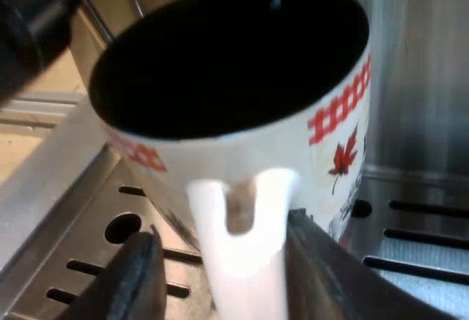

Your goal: Place mug into machine

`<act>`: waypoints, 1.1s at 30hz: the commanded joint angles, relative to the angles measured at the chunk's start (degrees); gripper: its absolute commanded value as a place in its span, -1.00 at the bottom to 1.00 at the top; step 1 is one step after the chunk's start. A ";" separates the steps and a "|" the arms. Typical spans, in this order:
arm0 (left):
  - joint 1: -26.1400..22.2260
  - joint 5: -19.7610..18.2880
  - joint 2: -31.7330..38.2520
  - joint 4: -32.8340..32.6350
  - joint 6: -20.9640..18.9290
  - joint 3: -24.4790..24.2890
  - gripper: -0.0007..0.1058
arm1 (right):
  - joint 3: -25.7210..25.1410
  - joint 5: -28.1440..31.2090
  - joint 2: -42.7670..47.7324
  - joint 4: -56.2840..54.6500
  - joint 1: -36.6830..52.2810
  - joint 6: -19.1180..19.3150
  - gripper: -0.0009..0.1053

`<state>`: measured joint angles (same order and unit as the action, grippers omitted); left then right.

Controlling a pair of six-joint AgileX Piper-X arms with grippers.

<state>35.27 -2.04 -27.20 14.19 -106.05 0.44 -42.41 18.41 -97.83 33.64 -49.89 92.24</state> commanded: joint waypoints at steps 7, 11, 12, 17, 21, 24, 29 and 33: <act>0.12 -3.94 0.08 2.90 -0.74 -0.32 0.86 | -1.73 -2.85 -1.24 1.42 0.37 7.11 -0.23; 0.12 -4.20 0.08 2.90 -0.74 -0.32 0.86 | -2.29 -2.81 -1.63 2.51 0.37 8.85 -0.23; 0.12 -4.20 0.08 2.90 -0.74 -0.32 0.86 | -2.47 -3.00 -1.64 2.56 0.37 9.34 -0.23; 0.12 -4.20 0.08 2.90 -0.74 -0.32 0.86 | -3.80 -7.17 -2.45 2.85 0.37 10.62 -0.23; 0.12 -4.20 0.08 2.90 -0.74 -0.32 0.86 | -3.85 -7.69 -2.46 4.04 0.37 10.62 -0.23; 0.12 -4.20 0.08 3.39 -0.74 -0.32 0.86 | -3.73 -8.81 -1.49 4.12 -0.01 10.62 -0.23; 0.12 -4.20 0.08 5.59 -0.44 -0.55 0.86 | -1.83 -7.13 3.71 -3.26 -1.16 10.44 -0.23; 0.12 -4.04 0.08 5.48 -0.44 -1.19 0.86 | 0.26 -3.65 7.89 -10.33 -1.11 10.44 -0.23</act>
<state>35.27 -5.87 -27.20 18.49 -105.94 0.02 -41.11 17.86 -91.32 24.43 -50.64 98.81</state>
